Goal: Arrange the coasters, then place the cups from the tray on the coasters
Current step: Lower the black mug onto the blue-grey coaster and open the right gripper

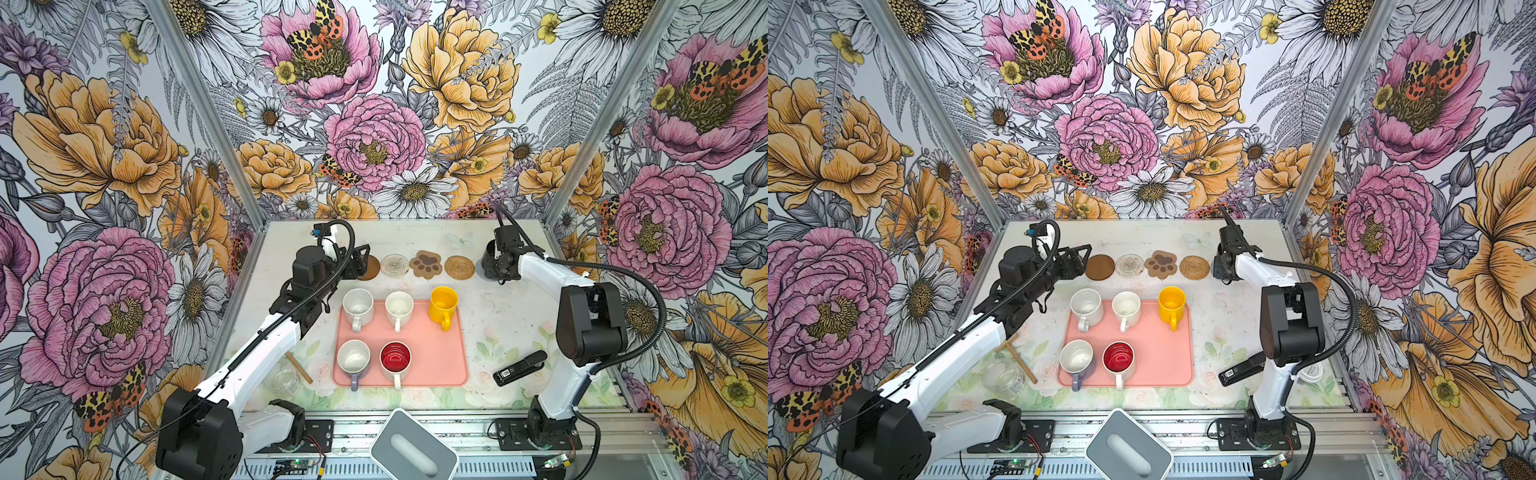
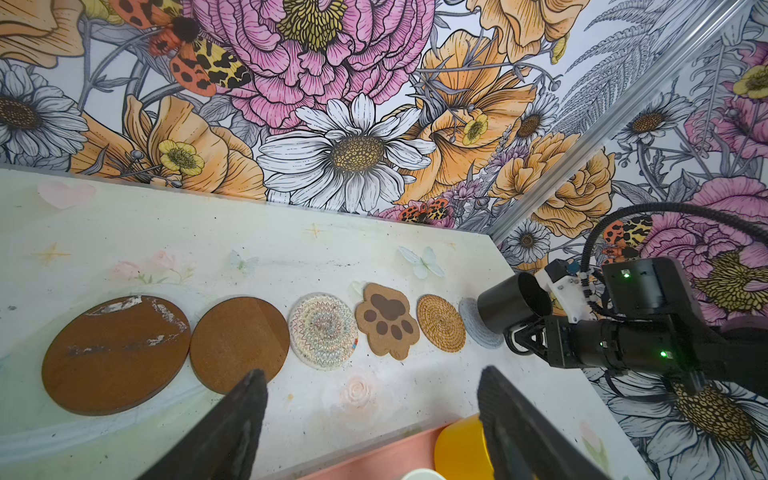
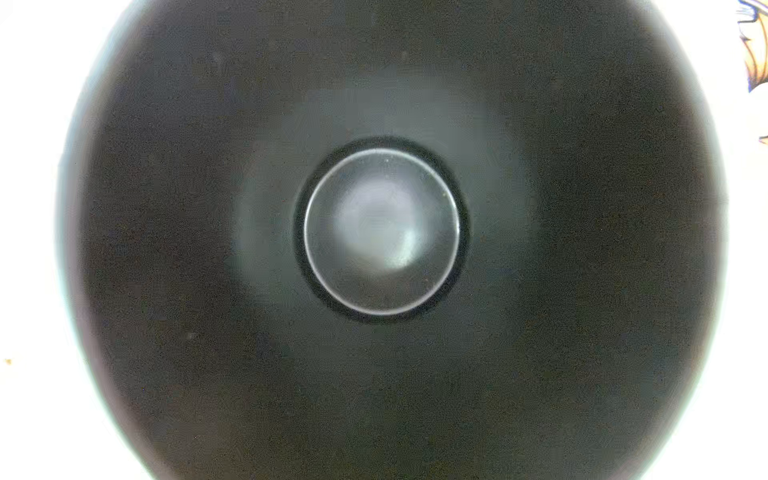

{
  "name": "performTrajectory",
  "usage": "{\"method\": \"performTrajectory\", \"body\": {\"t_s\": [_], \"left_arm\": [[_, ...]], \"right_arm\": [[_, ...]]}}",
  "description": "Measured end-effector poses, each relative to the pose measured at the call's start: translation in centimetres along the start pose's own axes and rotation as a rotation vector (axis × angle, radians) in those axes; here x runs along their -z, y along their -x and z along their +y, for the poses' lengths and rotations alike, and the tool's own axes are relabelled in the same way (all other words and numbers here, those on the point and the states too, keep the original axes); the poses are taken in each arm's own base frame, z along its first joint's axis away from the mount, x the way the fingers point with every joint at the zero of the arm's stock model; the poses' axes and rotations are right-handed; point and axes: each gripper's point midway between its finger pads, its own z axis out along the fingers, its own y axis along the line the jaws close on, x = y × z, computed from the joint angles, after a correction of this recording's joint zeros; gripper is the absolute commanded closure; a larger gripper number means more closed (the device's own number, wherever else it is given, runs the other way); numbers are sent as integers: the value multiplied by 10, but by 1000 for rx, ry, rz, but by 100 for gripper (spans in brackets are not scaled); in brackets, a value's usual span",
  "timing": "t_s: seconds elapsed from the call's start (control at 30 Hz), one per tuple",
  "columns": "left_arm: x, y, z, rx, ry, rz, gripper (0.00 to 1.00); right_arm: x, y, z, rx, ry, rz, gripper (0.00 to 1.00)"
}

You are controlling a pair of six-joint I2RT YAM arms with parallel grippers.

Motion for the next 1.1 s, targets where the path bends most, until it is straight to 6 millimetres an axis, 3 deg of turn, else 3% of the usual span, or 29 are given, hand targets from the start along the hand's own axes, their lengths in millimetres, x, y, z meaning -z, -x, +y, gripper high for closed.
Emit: {"method": "performTrajectory", "body": {"t_s": [0.57, 1.1], "left_arm": [[-3, 2, -1, 0, 0, 0, 19], [-3, 2, -1, 0, 0, 0, 19]], "right_arm": [[-15, -6, 1, 20, -2, 30, 100], [-15, -6, 1, 27, -2, 29, 100]]}}
